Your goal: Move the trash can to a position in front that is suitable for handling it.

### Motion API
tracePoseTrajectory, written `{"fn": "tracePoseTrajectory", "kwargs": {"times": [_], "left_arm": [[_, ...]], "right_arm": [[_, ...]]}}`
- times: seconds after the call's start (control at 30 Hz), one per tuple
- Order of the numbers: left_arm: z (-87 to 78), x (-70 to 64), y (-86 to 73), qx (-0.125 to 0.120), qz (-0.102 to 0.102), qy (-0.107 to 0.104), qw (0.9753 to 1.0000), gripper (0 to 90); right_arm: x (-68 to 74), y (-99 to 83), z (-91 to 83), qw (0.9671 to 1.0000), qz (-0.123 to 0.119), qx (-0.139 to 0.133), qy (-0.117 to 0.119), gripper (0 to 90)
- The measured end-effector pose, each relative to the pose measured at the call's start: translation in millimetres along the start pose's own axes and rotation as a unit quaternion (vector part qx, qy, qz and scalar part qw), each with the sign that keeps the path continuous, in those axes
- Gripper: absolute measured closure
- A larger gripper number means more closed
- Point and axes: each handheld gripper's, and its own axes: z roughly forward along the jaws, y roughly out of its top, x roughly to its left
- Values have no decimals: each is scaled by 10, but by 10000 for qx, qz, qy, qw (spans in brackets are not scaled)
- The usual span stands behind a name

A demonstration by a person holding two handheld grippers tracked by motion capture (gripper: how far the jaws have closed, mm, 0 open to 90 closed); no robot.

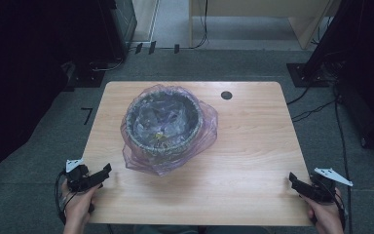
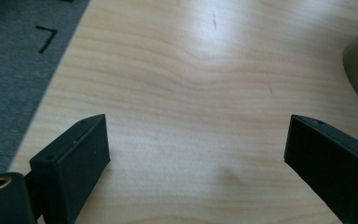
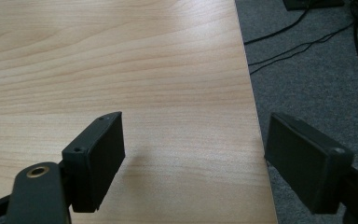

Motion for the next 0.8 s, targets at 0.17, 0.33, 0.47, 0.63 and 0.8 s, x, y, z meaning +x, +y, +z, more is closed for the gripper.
{"fn": "tracePoseTrajectory", "kwargs": {"times": [0.17, 0.33, 0.47, 0.63, 0.8], "left_arm": [[-19, -73, 113, -169, -16, 225, 9996, 136], [-31, -199, 296, -432, -20, 188, 9989, 246], [3, -345, 531, -693, -69, 22, 9976, 356], [65, -480, 693, -871, -79, -153, 9961, 454], [173, -649, 809, -981, 78, -248, 9948, 509]], "right_arm": [[9, -2, 19, 9999, -12, 98, -56, 198], [31, -11, -3, 9997, -38, -43, -224, 215], [58, -9, -3, 9995, -99, -94, -271, 222], [127, -10, 7, 9995, -183, -96, -223, 222], [161, -9, 11, 9995, -212, -103, -200, 223]]}}
